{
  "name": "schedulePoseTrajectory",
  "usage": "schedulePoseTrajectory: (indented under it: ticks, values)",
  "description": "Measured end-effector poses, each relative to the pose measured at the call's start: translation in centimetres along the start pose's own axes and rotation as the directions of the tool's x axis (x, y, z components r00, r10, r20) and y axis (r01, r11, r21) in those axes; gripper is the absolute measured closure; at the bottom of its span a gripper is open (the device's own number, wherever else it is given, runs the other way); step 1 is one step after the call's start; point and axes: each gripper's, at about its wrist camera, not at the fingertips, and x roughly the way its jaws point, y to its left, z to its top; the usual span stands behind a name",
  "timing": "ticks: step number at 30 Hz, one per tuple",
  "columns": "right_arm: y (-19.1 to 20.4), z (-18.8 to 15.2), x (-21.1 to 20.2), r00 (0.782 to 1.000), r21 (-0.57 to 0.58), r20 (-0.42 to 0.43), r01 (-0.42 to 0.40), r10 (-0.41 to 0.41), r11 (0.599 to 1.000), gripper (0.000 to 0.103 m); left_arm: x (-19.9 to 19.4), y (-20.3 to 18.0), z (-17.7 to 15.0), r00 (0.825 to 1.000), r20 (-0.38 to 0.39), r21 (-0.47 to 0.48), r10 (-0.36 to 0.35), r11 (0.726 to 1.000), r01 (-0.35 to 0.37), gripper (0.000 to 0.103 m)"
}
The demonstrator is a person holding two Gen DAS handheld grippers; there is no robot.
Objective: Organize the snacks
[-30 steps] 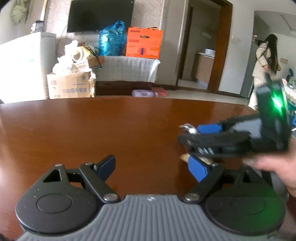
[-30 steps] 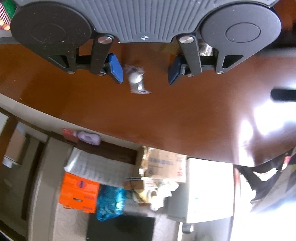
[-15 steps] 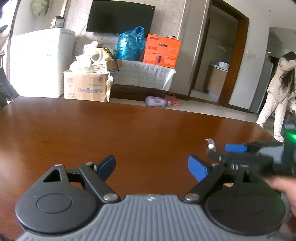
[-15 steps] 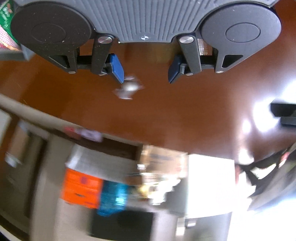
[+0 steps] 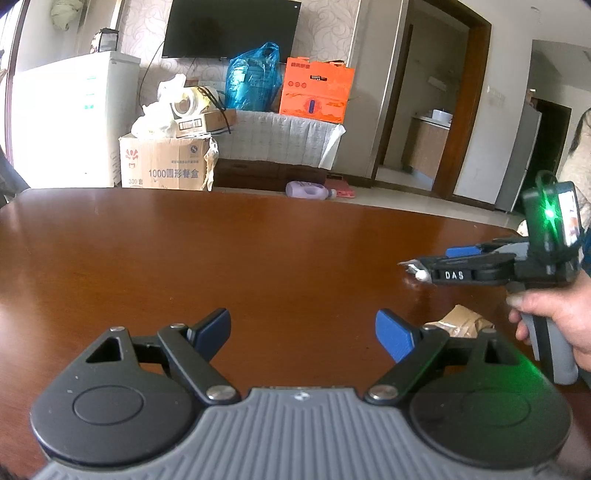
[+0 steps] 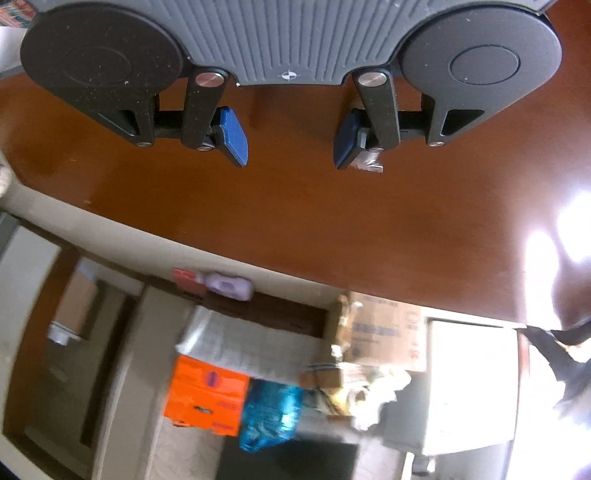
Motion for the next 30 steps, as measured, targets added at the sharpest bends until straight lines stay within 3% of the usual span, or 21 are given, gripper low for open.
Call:
schedulePoseTrajectory:
  ticks: [10, 13, 21, 24, 30]
  values:
    - [4.8, -0.3, -3.0, 0.986, -0.149, 0.036, -0.155, 0.162, 0.977, 0.051, -0.8, -0.1, 0.3, 1.000, -0.001, 0.031, 0.003, 1.000, -0.003, 0.016]
    - [5.5, 0.6, -2.9, 0.994, -0.194, 0.017, -0.102, 0.107, 0.976, 0.050, -1.3, 0.6, 0.5, 1.000, 0.014, 0.017, 0.026, 1.000, -0.026, 0.016]
    - [4.4, 2.0, -0.9, 1.000, -0.116, 0.014, -0.010, 0.012, 0.993, 0.050, -1.4, 2.3, 0.7, 1.000, 0.009, -0.016, 0.022, 1.000, -0.022, 0.016]
    - [4.6, 1.9, 0.1, 0.999, -0.123, 0.008, -0.040, 0.041, 0.992, 0.050, -1.3, 2.6, 0.4, 1.000, 0.004, -0.015, 0.022, 1.000, -0.022, 0.016]
    - [6.6, 1.8, -0.6, 0.983, -0.235, 0.030, -0.171, 0.183, 0.957, 0.050, -1.1, 2.6, 0.2, 0.999, 0.000, -0.005, 0.033, 0.999, -0.033, 0.016]
